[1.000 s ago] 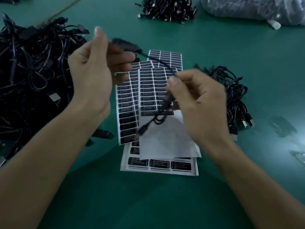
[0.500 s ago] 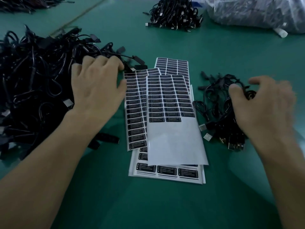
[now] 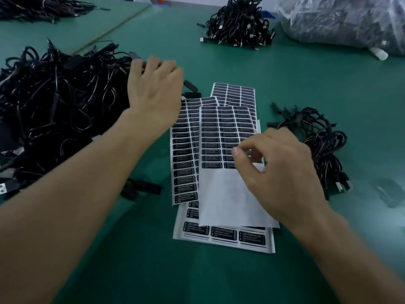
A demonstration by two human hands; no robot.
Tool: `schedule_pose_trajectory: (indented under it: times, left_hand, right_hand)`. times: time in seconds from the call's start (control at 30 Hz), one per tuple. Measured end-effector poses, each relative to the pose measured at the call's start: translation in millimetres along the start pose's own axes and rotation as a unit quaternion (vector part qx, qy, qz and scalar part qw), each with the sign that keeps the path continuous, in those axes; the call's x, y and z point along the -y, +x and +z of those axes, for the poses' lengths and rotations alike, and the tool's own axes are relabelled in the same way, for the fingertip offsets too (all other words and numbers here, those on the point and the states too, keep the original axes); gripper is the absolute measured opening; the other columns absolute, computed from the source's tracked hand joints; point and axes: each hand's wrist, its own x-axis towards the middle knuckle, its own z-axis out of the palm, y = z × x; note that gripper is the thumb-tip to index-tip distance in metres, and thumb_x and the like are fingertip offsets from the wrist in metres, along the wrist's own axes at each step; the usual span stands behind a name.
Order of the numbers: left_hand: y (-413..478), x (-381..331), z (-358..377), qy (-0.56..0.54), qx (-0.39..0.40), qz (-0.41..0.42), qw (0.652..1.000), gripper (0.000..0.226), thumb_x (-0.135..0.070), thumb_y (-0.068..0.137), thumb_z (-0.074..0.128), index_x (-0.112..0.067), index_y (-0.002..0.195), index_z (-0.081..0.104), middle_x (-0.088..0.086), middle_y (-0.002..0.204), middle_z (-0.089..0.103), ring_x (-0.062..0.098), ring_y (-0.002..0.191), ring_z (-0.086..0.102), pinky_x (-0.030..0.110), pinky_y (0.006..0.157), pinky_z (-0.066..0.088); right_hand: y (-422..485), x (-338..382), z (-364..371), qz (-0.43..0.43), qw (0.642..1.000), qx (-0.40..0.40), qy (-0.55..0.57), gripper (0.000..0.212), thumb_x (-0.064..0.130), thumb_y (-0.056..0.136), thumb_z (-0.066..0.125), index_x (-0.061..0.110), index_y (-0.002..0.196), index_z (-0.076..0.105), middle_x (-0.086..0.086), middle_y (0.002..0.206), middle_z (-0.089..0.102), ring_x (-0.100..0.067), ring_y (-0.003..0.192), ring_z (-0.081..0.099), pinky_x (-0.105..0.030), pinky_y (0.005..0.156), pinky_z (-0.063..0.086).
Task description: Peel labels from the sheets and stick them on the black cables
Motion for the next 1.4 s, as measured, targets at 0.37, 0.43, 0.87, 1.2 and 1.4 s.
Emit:
schedule_pose_trajectory:
  times: [0.37, 0.43, 0.87, 1.2, 1.4]
  left_hand:
    - [1.3, 0.9, 10.6, -0.054, -0.071, -0.036, 0.995, 0.025, -0.030, 0.105, 0.046, -0.009, 0.108, 0.058, 0.012, 0.108, 0.064, 0.035, 0.107, 0.053, 0.046, 0.102, 0.030]
    - [-9.1, -7.6, 6.1, -0.142, -0.184, -0.019, 0.972, 0.026, -0.026, 0.106, 0.042, -0.007, 0.100, 0.058, 0.011, 0.087, 0.067, 0.033, 0.087, 0.059, 0.043, 0.099, 0.034]
    - [-46.4, -27.2, -36.6, -0.174, -0.341, 0.223, 0.897, 0.027, -0.022, 0.101, 0.060, -0.007, 0.081, 0.069, 0.009, 0.064, 0.048, 0.026, 0.056, 0.045, 0.037, 0.060, 0.035]
    - [-59.1, -19.0, -24.3, -0.179, -0.271, 0.252, 0.912, 0.033, -0.032, 0.102, 0.057, -0.015, 0.078, 0.070, 0.004, 0.069, 0.054, 0.026, 0.063, 0.051, 0.041, 0.074, 0.032]
    - [-63.8, -24.6, -27.7, -0.211, -0.208, 0.261, 0.919, 0.031, -0.034, 0.101, 0.052, -0.017, 0.085, 0.073, -0.001, 0.071, 0.063, 0.025, 0.068, 0.057, 0.041, 0.077, 0.034]
  right_hand:
    - [-2.2, -2.4, -0.1, 0.016, 0.998, 0.041, 0.034, 0.017, 0.025, 0.097, 0.061, 0.017, 0.085, 0.069, 0.009, 0.074, 0.059, -0.012, 0.077, 0.048, -0.028, 0.070, 0.040]
    - [-1.9, -1.8, 0.5, 0.016, 0.998, 0.047, 0.034, 0.016, 0.026, 0.097, 0.060, 0.018, 0.089, 0.071, 0.011, 0.076, 0.059, -0.011, 0.079, 0.048, -0.027, 0.071, 0.040]
    - [-0.6, 0.5, -4.8, 0.083, 0.960, -0.125, 0.235, 0.053, 0.050, 0.094, 0.058, 0.031, 0.139, 0.039, 0.014, 0.084, 0.064, -0.005, 0.076, 0.064, -0.011, 0.064, 0.047]
    - [1.6, 1.1, -2.8, 0.071, 0.947, -0.067, 0.305, 0.016, 0.016, 0.092, 0.068, 0.029, 0.101, 0.070, 0.011, 0.081, 0.070, -0.009, 0.070, 0.064, -0.027, 0.063, 0.055]
    - [2.4, -1.3, -3.5, 0.065, 0.960, -0.086, 0.257, 0.013, 0.018, 0.098, 0.059, 0.025, 0.093, 0.069, 0.013, 0.072, 0.064, -0.002, 0.065, 0.056, -0.011, 0.059, 0.041]
